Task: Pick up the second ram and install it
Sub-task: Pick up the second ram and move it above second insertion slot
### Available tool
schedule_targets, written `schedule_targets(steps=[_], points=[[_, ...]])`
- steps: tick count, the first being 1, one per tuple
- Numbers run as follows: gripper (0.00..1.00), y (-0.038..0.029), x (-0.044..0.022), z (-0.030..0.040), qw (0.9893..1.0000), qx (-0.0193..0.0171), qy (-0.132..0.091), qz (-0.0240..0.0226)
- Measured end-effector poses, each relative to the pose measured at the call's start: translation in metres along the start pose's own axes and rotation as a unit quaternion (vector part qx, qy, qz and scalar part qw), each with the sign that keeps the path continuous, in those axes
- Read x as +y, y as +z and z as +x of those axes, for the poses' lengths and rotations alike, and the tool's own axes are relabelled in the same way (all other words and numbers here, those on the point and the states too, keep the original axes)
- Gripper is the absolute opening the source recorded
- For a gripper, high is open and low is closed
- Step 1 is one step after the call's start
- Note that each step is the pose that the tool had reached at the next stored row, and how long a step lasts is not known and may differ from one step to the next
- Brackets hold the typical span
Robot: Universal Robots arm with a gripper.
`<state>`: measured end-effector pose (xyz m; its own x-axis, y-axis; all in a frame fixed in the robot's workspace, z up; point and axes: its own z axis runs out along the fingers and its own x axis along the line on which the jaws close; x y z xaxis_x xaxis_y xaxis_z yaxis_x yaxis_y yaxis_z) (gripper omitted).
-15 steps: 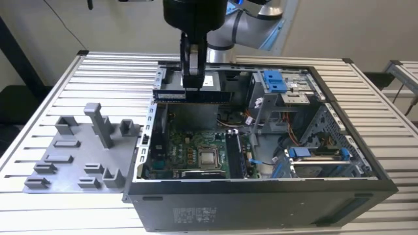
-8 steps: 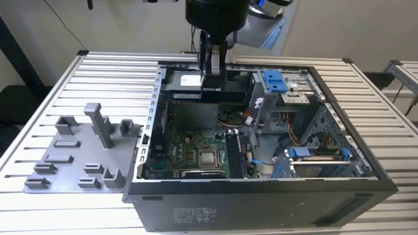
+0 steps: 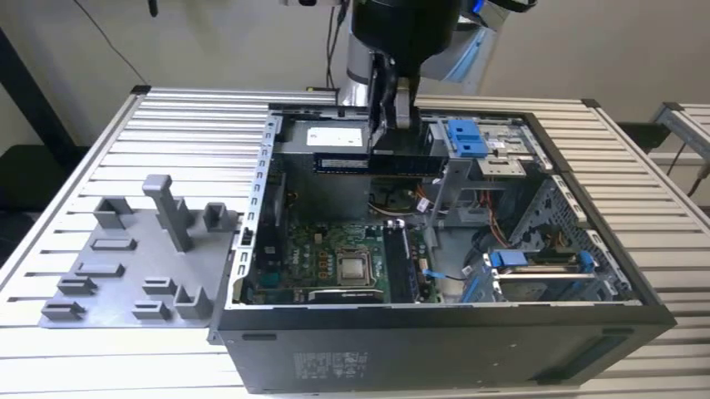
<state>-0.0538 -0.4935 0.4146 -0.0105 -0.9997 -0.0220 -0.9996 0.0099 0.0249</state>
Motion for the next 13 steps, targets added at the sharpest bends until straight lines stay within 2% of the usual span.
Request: schedule_targets(steps=[13], points=[[0.14,-0.0010,-0.0427,-0.0004,1.0000,0.0000,0.000,-0.0028]])
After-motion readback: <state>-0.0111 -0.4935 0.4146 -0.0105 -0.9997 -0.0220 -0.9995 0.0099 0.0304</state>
